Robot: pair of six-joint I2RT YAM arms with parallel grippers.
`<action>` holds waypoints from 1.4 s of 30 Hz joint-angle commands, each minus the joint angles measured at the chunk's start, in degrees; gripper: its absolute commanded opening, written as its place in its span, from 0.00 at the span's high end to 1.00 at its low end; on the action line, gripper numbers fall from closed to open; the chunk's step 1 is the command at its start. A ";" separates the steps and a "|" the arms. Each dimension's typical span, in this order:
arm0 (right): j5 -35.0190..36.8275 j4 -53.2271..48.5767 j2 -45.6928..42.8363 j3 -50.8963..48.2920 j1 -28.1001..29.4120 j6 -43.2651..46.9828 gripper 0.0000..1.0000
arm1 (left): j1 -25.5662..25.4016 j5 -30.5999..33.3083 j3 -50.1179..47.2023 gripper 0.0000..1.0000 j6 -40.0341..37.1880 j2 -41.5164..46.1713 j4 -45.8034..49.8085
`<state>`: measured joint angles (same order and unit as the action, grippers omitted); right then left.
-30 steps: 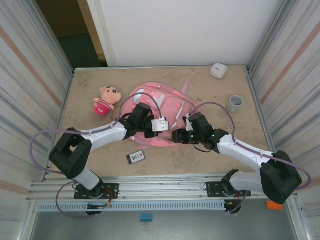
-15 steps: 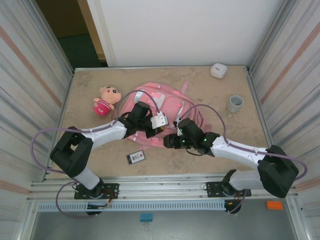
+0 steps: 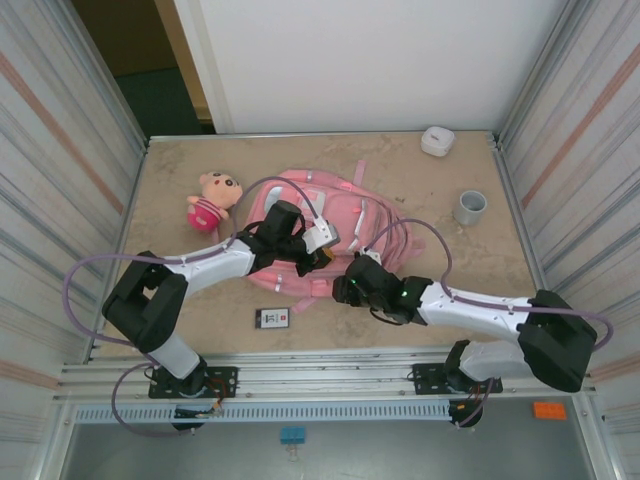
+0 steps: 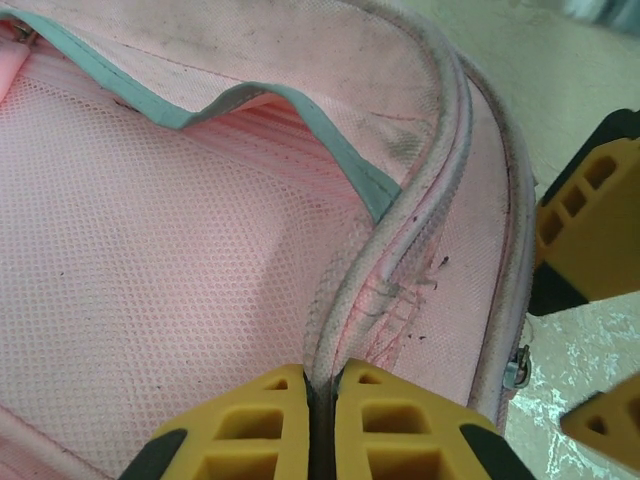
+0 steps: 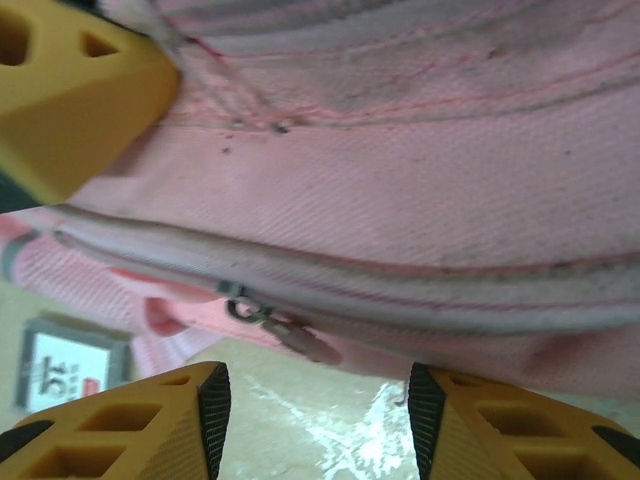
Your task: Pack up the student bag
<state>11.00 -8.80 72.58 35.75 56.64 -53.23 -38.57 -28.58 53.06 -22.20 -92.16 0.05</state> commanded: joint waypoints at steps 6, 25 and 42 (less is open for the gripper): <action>3.00 2.18 5.11 6.17 -0.56 6.49 0.63 | 0.11 -4.68 0.82 0.97 1.99 0.43 1.61; 7.17 -21.93 -6.28 6.42 -9.90 6.81 1.00 | 1.39 4.46 1.69 0.98 -3.29 1.61 7.89; -13.83 -13.18 -6.09 3.33 -12.91 13.58 1.00 | 1.63 21.50 -10.58 0.30 44.41 24.45 12.40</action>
<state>0.73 -22.72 66.04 39.07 43.57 -42.30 -37.32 -13.39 47.11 6.26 -71.07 8.47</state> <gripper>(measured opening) 0.050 0.690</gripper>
